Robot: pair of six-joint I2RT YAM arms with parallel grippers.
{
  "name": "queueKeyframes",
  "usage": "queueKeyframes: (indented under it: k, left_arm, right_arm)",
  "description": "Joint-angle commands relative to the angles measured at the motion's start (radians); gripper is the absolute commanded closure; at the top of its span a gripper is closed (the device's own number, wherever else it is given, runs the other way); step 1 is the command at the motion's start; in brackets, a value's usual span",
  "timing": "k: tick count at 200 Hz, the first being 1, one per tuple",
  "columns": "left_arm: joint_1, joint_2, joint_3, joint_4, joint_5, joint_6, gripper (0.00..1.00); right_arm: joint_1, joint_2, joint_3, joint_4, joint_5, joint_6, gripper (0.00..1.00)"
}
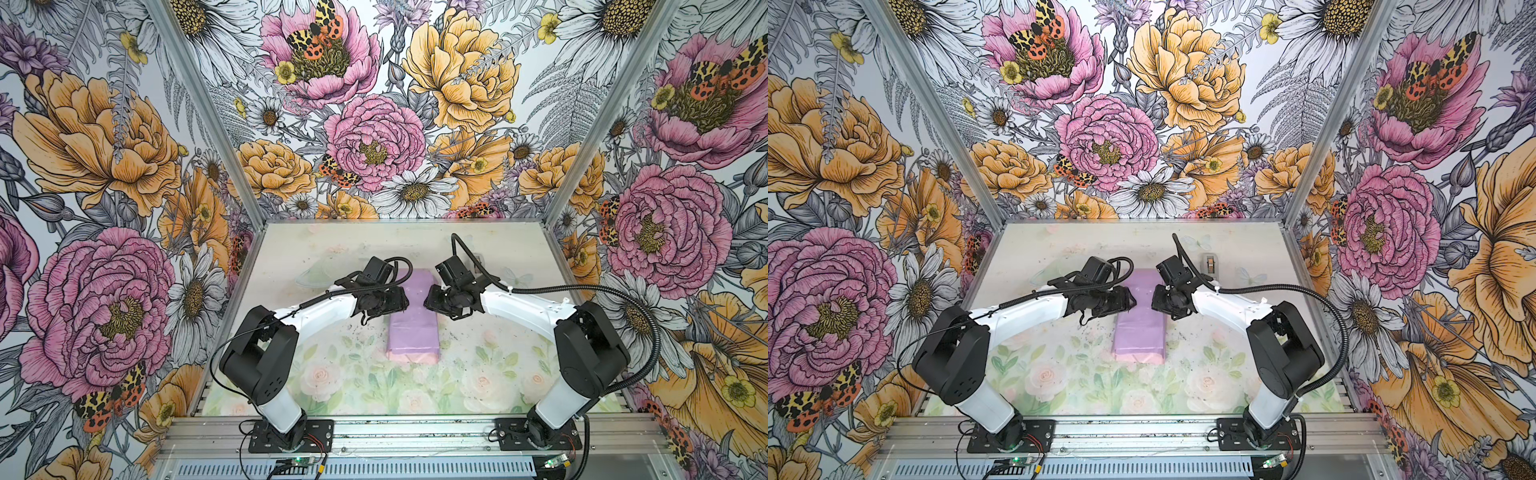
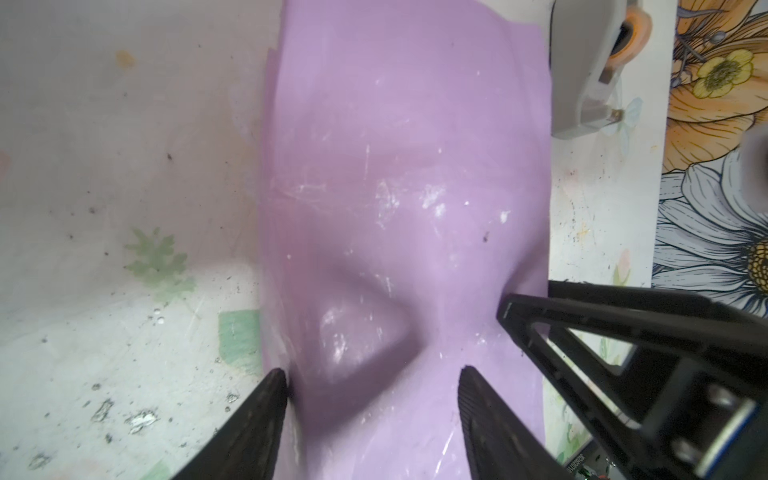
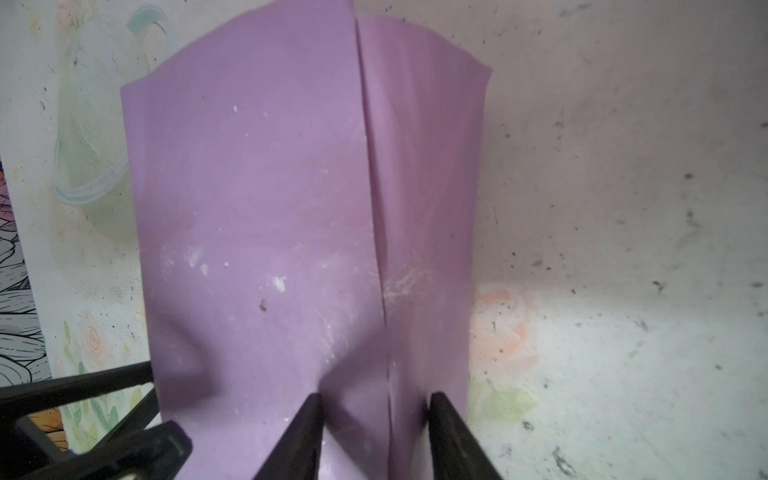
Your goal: Wrap the gift box in paper
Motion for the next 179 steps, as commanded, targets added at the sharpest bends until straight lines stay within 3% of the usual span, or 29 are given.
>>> queueKeyframes:
  k: [1,37,69,91,146,179]
  left_arm:
    - [0.005,0.014,0.020,-0.003,-0.023,0.020,0.35]
    - [-0.018,0.040,-0.006,-0.004,-0.032,0.027,0.40]
    - [-0.029,0.042,-0.024,-0.007,-0.037,0.038,0.45]
    - [-0.031,0.039,-0.028,-0.025,-0.044,0.058,0.45]
    - [-0.042,0.041,-0.008,-0.033,-0.037,0.091,0.45]
    - [-0.049,0.040,0.006,-0.034,-0.032,0.098,0.43]
  right_arm:
    - [0.007,0.008,-0.005,-0.014,0.011,-0.006,0.61]
    - [0.017,-0.001,-0.011,-0.014,0.010,0.005,0.62]
    - [-0.006,-0.060,-0.026,-0.017,-0.011,0.004,0.38]
    - [-0.035,-0.089,-0.030,-0.040,-0.052,-0.012,0.33]
    - [-0.025,0.010,0.034,-0.049,-0.106,-0.049,0.35]
    - [-0.018,0.055,0.051,-0.049,-0.112,-0.062,0.51]
